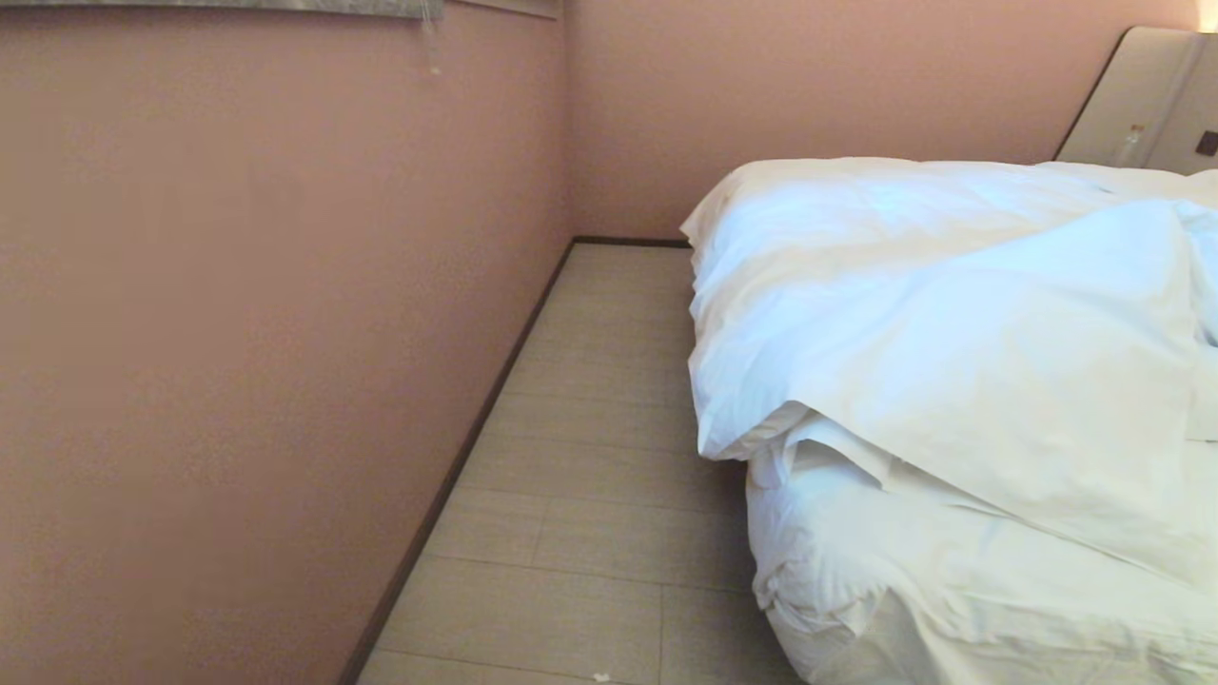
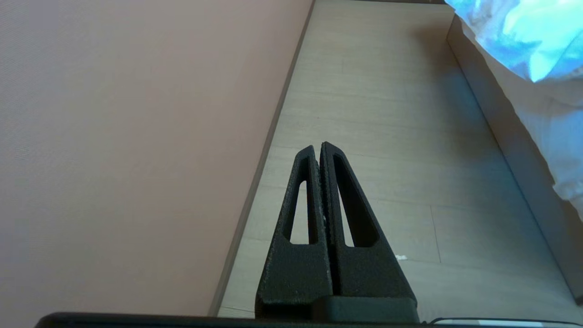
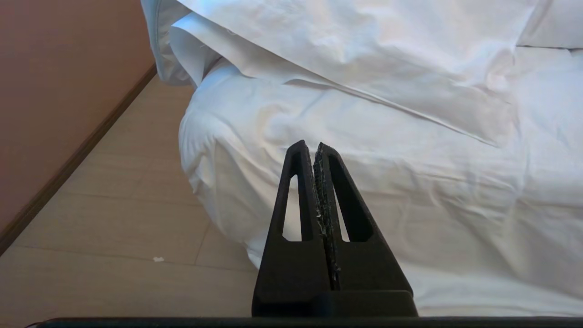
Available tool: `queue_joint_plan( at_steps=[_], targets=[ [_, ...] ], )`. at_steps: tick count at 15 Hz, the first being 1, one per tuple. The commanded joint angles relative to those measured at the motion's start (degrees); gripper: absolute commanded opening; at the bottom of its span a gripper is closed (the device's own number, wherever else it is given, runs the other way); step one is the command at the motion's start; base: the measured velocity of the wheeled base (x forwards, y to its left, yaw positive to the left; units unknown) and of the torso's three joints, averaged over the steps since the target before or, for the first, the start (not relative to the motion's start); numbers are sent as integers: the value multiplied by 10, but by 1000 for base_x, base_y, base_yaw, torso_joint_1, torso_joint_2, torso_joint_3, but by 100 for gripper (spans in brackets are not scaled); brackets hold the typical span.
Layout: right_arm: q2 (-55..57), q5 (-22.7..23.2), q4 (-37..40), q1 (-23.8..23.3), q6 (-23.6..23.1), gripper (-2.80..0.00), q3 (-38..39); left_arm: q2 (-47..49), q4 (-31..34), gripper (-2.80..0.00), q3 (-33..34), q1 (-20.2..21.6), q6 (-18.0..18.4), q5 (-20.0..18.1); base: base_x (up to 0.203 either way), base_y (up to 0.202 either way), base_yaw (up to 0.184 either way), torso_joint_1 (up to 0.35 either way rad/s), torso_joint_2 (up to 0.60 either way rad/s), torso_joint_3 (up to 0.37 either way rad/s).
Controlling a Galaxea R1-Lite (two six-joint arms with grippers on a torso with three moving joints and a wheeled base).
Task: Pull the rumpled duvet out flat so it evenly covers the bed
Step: Hold the folded corner of the quilt
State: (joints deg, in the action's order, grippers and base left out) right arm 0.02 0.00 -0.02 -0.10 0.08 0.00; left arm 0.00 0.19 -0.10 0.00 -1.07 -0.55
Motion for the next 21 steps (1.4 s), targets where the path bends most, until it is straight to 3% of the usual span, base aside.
queue_joint_plan(
  at_steps=[1,21],
  targets=[
    [0,1,0,0,0,-280,0,0,0,-280,0,0,-1,-1,0,0,0,0,0,0],
    [0,0,-1,0,0,-280,0,0,0,-280,0,0,3,0,0,0,0,0,0,0]
  ],
)
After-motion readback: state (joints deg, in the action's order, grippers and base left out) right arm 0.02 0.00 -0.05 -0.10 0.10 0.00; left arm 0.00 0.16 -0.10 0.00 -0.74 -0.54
